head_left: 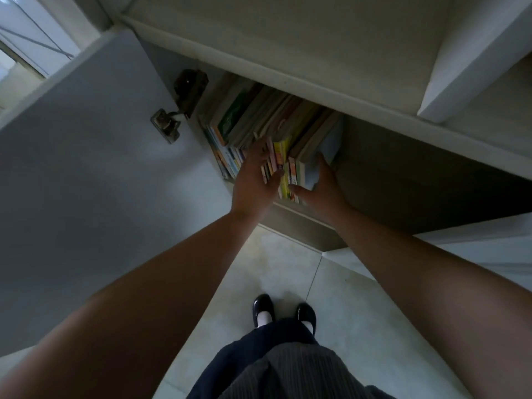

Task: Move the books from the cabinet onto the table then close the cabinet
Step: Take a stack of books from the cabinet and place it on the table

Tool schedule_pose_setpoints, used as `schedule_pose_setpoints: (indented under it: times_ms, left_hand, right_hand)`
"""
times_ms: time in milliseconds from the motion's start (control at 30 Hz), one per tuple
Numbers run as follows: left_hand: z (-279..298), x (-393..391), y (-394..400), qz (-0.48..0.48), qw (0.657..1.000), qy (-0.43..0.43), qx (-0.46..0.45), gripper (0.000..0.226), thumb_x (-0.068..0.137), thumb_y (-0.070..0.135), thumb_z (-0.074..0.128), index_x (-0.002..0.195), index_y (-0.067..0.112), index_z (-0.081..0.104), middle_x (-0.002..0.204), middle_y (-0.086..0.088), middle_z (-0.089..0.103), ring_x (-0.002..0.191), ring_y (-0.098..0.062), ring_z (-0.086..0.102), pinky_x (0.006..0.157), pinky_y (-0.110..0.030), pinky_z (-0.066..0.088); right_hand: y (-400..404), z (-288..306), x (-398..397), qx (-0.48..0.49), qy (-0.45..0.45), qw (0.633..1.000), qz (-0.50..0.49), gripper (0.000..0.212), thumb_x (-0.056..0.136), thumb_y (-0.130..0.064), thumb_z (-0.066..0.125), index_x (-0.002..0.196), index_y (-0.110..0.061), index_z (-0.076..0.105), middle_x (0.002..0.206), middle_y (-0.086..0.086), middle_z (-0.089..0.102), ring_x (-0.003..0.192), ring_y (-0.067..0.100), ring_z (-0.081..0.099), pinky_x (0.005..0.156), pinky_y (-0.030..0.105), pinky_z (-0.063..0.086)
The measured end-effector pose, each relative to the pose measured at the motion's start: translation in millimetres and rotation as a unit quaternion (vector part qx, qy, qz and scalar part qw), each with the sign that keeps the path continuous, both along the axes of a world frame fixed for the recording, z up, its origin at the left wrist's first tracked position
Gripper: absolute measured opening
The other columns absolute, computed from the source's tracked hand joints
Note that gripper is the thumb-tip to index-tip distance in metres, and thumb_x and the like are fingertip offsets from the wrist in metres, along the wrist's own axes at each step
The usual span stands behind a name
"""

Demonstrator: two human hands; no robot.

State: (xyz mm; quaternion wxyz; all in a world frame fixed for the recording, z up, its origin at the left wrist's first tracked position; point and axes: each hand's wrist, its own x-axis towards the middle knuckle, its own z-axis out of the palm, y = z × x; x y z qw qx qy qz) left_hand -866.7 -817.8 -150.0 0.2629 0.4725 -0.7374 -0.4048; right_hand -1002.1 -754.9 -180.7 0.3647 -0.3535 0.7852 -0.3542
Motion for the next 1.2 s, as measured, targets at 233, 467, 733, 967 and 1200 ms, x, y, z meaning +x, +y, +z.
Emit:
schedule_pose_setpoints:
  times_ms: [233, 467, 733, 967, 1200]
  left_hand:
    - [-2.9, -7.5, -0.3, -0.043, 0.995, -0.085, -0.038, 0.075, 0.082, 0.012, 0.064, 0.148, 0.016, 0.029, 0.126, -0.017, 0.054, 0.119, -0.031, 0.051, 0.096, -0.040, 0.046]
    - [4.9, -47.9, 13.4, 0.085, 0.993, -0.015, 0.086, 0.074, 0.085, 0.003, 0.049, 0.150, 0.023, 0.022, 0.105, -0.006, 0.060, 0.094, -0.014, 0.056, 0.073, -0.029, 0.047]
    - [-13.8, -51.7, 16.7, 0.123, 0.980, 0.114, 0.103, 0.032, 0.079, -0.008, 0.059, 0.108, 0.004, 0.062, 0.098, -0.005, 0.064, 0.088, -0.013, 0.058, 0.067, -0.003, 0.041]
    - [-59.7, -67.2, 28.1, 0.094, 0.989, 0.063, 0.100, 0.080, 0.065, 0.021, 0.082, 0.131, 0.004, 0.040, 0.125, -0.014, 0.057, 0.114, -0.026, 0.056, 0.091, -0.029, 0.047]
    - [-66.0, -89.3, 24.5, 0.186, 0.974, 0.038, 0.127, 0.074, 0.055, 0.043, 0.077, 0.115, 0.009, 0.048, 0.107, -0.010, 0.066, 0.097, -0.029, 0.064, 0.082, -0.040, 0.052]
  right_hand:
    - [-0.1, 5.8, -1.8, 0.000, 0.013, 1.000, 0.023, 0.099, 0.077, -0.027, 0.075, 0.151, -0.008, 0.012, 0.158, 0.010, 0.022, 0.146, 0.023, 0.021, 0.112, 0.024, 0.020]
    - [4.1, 12.7, -8.4, 0.044, -0.083, 0.996, -0.005, 0.094, 0.083, -0.023, 0.070, 0.151, -0.017, 0.006, 0.158, 0.009, 0.019, 0.144, 0.025, 0.025, 0.115, 0.038, 0.027]
    - [13.1, 2.9, -13.7, 0.007, -0.200, 0.974, -0.103, 0.081, 0.068, -0.015, 0.068, 0.143, -0.017, 0.038, 0.142, 0.010, 0.047, 0.131, 0.026, 0.047, 0.110, 0.042, 0.039]
    - [16.8, -16.9, -29.4, 0.008, -0.195, 0.977, -0.081, 0.058, 0.071, -0.027, 0.059, 0.129, -0.034, 0.055, 0.135, 0.004, 0.057, 0.121, 0.024, 0.056, 0.102, 0.049, 0.047]
    - [18.7, -13.6, -32.8, -0.026, -0.251, 0.966, -0.055, 0.059, 0.089, 0.002, 0.052, 0.142, -0.019, 0.040, 0.140, 0.006, 0.051, 0.117, 0.017, 0.054, 0.086, 0.027, 0.047]
